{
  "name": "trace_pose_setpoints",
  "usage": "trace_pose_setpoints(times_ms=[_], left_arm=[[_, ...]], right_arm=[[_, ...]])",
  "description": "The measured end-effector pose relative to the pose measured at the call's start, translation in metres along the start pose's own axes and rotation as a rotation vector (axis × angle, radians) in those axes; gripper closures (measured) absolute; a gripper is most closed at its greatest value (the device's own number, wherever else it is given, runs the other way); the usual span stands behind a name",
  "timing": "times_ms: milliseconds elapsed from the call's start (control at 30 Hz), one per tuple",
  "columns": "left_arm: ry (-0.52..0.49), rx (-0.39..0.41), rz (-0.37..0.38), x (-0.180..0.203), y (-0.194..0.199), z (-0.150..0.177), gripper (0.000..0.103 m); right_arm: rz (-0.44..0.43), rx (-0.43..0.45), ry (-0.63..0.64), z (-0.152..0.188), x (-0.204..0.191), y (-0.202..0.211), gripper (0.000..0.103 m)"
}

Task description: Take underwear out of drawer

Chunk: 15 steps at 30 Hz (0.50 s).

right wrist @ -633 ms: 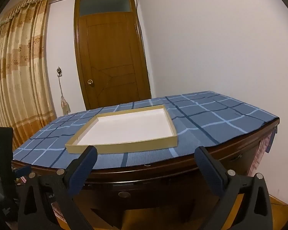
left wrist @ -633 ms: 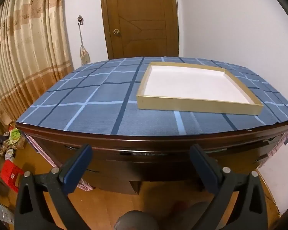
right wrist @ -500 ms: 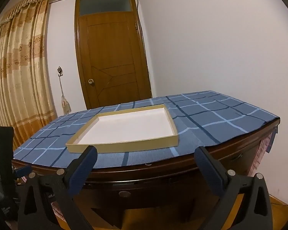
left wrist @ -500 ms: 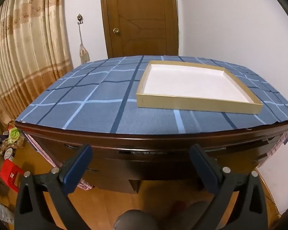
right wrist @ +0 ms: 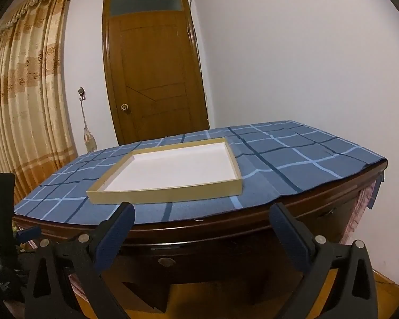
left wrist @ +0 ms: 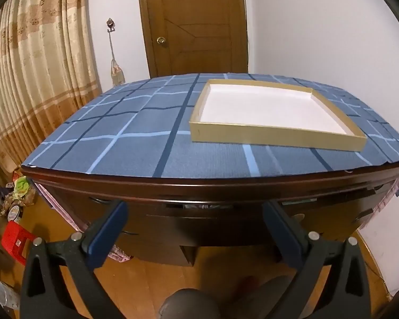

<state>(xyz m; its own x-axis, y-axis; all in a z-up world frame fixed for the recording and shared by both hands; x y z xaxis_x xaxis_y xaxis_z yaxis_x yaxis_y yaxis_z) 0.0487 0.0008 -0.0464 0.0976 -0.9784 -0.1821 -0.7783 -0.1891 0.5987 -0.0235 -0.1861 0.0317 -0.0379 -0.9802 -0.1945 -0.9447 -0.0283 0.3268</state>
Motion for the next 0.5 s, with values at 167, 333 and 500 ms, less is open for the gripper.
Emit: trace_pose_setpoints(times_ms=[167, 333, 500], left_arm=[[-0.003, 0.001, 0.001, -0.0010, -0.0003, 0.0014, 0.001], [-0.007, 0.000, -0.005, -0.0020, -0.0016, 0.0035, 0.001], [-0.012, -0.008, -0.003, -0.0011, -0.0041, 0.0065, 0.001]], right_arm=[[0.004, -0.005, -0.009, 0.0006, 0.0022, 0.0014, 0.001], [0.000, -0.002, -0.002, 0.0000, -0.0002, 0.0015, 0.001], [-0.001, -0.011, -0.008, 0.0017, 0.0020, -0.0011, 0.001]])
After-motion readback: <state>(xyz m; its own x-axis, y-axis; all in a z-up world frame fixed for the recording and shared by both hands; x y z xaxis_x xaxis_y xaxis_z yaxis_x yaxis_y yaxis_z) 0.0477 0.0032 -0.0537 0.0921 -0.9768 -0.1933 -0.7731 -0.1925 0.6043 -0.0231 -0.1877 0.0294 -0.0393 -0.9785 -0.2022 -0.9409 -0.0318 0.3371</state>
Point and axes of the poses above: each gripper's, at about its wrist camera, not at the fingertips, and y roughly against the way its jaws point, x to its right, z to its underside, the point moved 6 cm from there along -y, roughly the way its jaws point, and after that the axes turned 11 degrees about -z, right-handed, at the moved point
